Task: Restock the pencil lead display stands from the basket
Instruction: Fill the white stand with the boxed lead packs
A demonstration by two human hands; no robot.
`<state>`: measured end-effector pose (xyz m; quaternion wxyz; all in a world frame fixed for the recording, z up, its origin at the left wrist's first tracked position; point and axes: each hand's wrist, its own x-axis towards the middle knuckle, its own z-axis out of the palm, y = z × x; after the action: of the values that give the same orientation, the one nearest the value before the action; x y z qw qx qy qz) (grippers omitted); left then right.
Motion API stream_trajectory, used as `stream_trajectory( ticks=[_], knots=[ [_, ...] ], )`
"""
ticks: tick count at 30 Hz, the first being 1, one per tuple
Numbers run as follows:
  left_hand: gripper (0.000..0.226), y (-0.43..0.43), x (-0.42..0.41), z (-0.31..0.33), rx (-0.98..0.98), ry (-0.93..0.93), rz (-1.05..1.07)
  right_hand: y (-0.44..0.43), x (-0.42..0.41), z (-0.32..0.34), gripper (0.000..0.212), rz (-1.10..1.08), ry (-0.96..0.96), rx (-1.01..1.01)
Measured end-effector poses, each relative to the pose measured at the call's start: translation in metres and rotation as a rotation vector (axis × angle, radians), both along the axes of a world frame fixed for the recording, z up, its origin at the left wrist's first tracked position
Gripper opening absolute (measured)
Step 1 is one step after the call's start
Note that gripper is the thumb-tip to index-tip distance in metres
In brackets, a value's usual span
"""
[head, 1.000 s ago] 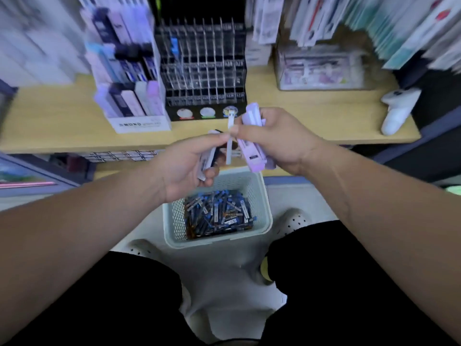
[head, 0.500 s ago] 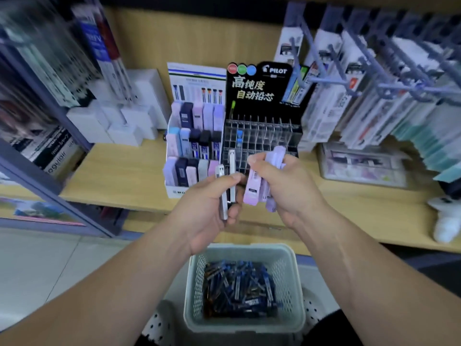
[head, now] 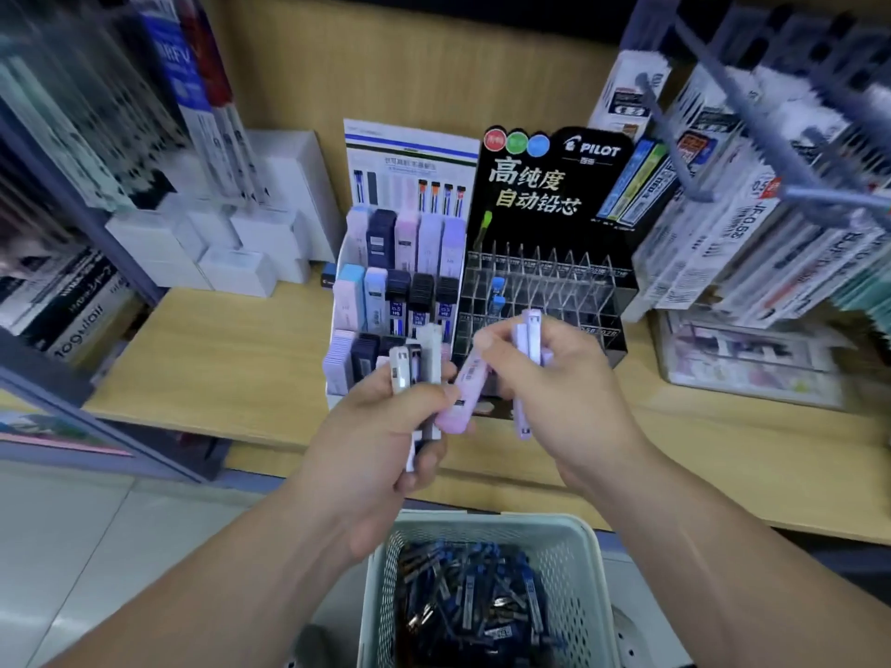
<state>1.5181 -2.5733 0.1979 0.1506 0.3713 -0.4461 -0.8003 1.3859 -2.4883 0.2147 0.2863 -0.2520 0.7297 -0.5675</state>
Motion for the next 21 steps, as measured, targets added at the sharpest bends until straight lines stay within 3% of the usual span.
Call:
stream_trajectory(
  ticks=[3,7,10,13,15,18,21],
  knots=[
    [0.011,-0.005,0.002,0.002,0.105,-0.024,0.091,0.005,-0.004,0.005,0.011,0.073,0.105,-0.042],
    [0.002,-0.005,0.004,0.002,0.168,-0.078,0.134,0.013,0.0,0.008,0.011,0.401,0.172,0.0],
    [0.015,-0.001,0.003,0.0,0.197,-0.122,0.144,0.016,0.005,0.002,0.017,0.507,0.27,0.056],
    [0.027,0.002,0.002,-0.004,0.216,-0.161,0.154,0.016,0.006,-0.004,0.017,0.517,0.41,0.098],
    [0.022,0.002,0.002,-0.005,0.222,-0.163,0.133,0.015,0.006,-0.007,0.012,0.519,0.462,0.088],
    [0.008,-0.001,0.004,-0.003,0.248,-0.162,0.153,0.012,0.003,-0.013,0.011,0.432,0.425,0.072],
    [0.012,-0.011,0.011,-0.002,0.271,-0.152,0.207,0.006,-0.003,-0.016,0.013,0.284,0.391,0.051]
  ],
)
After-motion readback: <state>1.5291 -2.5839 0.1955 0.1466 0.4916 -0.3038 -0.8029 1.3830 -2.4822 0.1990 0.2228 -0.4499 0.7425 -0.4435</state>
